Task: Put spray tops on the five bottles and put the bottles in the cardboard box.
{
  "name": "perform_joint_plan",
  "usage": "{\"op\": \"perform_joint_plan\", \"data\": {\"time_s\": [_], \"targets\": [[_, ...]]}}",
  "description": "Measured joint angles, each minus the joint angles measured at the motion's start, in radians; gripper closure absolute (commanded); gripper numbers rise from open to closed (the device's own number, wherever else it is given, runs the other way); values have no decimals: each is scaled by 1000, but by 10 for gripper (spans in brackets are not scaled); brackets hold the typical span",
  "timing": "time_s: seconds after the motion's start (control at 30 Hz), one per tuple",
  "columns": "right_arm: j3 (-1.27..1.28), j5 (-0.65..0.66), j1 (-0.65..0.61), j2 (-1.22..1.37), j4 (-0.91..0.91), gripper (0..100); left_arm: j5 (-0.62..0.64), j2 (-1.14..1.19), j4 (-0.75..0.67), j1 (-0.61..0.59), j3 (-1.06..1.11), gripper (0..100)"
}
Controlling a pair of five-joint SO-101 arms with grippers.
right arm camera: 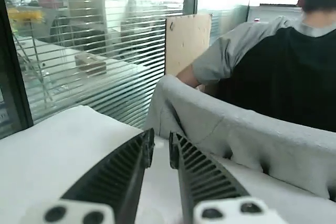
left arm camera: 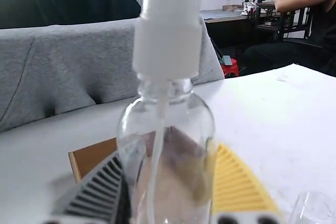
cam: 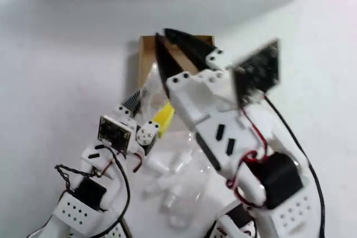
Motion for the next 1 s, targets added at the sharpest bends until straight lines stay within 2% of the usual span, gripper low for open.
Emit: {"op": "perform_joint_plan", "data": {"time_s": [0.17, 0.33, 0.43, 0.6, 0.73, 0.87, 1.0], "targets": [[-5, 0, 97, -64, 120, 982, 2, 0, 12, 0, -2, 980], [60, 0, 213, -166, 328, 982, 72, 0, 213, -61, -120, 980], [153, 0, 264, -209, 373, 982, 97, 0, 269, -87, -184, 980], [342, 0, 299, -282, 373, 982, 104, 37, 272, -91, -282, 980], [494, 0, 288, -321, 321, 982, 109, 222, 272, -126, -419, 980], [666, -5, 212, -397, 183, 982, 109, 450, 272, -161, -594, 980], [855, -97, 100, -502, 11, 982, 109, 649, 272, -167, -738, 980]]}}
